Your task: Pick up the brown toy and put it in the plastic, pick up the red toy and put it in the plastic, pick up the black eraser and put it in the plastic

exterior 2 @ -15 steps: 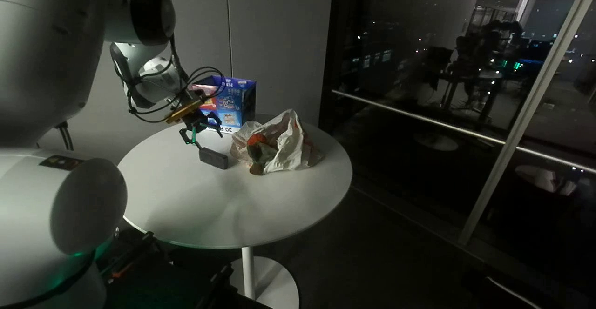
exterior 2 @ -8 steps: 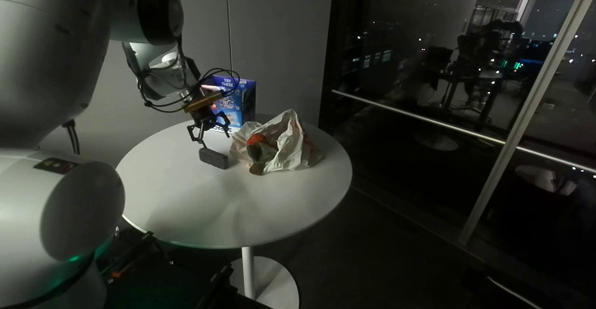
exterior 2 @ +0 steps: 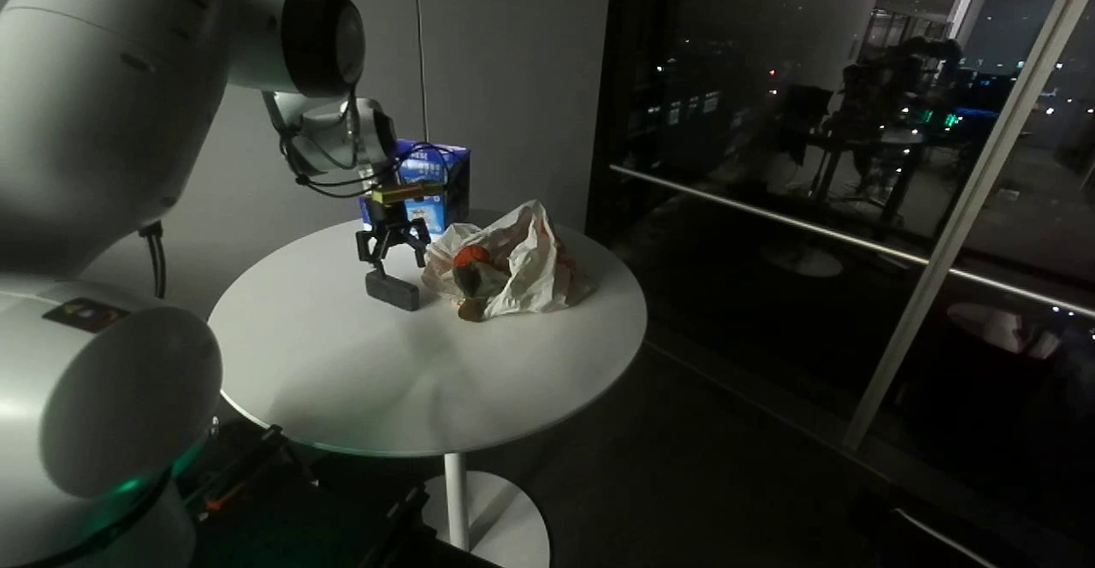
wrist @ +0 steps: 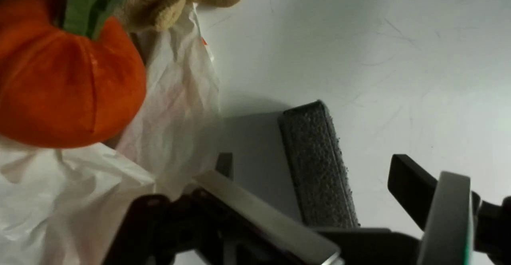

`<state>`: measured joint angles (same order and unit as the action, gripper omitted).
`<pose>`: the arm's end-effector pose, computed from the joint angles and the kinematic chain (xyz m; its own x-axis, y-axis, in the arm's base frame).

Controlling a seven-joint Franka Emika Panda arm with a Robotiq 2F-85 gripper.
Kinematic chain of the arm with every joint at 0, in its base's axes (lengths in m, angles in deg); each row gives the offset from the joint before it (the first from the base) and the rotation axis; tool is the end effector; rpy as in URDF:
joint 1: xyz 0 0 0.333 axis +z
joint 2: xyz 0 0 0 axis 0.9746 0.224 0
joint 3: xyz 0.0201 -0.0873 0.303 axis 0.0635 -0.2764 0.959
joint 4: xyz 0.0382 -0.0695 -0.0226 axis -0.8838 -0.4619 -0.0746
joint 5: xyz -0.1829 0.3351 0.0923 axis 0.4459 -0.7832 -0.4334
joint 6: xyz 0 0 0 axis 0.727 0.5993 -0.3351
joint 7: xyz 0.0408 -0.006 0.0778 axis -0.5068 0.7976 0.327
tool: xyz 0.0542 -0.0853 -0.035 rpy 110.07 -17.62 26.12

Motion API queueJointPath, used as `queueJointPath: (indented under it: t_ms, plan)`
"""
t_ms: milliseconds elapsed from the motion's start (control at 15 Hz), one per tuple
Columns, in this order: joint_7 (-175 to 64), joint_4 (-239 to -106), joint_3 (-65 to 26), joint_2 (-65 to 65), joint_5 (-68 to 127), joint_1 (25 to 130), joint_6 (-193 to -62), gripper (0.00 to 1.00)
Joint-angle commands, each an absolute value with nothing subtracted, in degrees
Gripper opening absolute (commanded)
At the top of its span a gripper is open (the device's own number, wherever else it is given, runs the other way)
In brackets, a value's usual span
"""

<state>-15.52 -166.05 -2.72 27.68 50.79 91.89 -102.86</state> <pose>0.6232 0.2667 0.1977 0.2710 0.8881 -0.3714 0.9499 -0.3090 -0.0458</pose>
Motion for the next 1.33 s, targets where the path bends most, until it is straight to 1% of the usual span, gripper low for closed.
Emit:
queueJointPath:
  t_ms: [0, 267, 333, 400, 600, 733, 800, 933, 1000, 1067, 1267]
  plan:
    - [-7.2, -163.8, -0.4, 30.0, 46.2, 90.4, -100.5, 1.00]
    - [-2.8, -164.6, 0.4, 31.2, 42.5, 90.1, -102.1, 1.00]
    - [-3.1, -164.9, 0.4, 31.7, 42.0, 90.0, -104.6, 0.90]
    - [-2.6, -165.3, 0.4, 32.0, 41.4, 89.7, -106.2, 0.75]
    - [-3.1, -165.6, 0.0, 32.6, 40.7, 89.7, -109.2, 0.50]
    - [-5.7, -165.8, -0.7, 32.6, 40.8, 90.3, -110.7, 0.36]
    - [-8.7, -167.1, -1.9, 31.5, 42.2, 91.4, -113.1, 0.27]
    - [-15.1, -169.6, -4.1, 29.5, 44.9, 93.4, -117.5, 0.15]
    - [-18.1, -170.7, -4.8, 28.4, 46.2, 94.3, -118.4, 0.15]
    - [-21.2, -171.6, -5.7, 27.7, 47.7, 95.2, -119.9, 0.18]
    - [-31.1, -174.9, -8.2, 25.3, 52.9, 97.8, -124.5, 0.18]
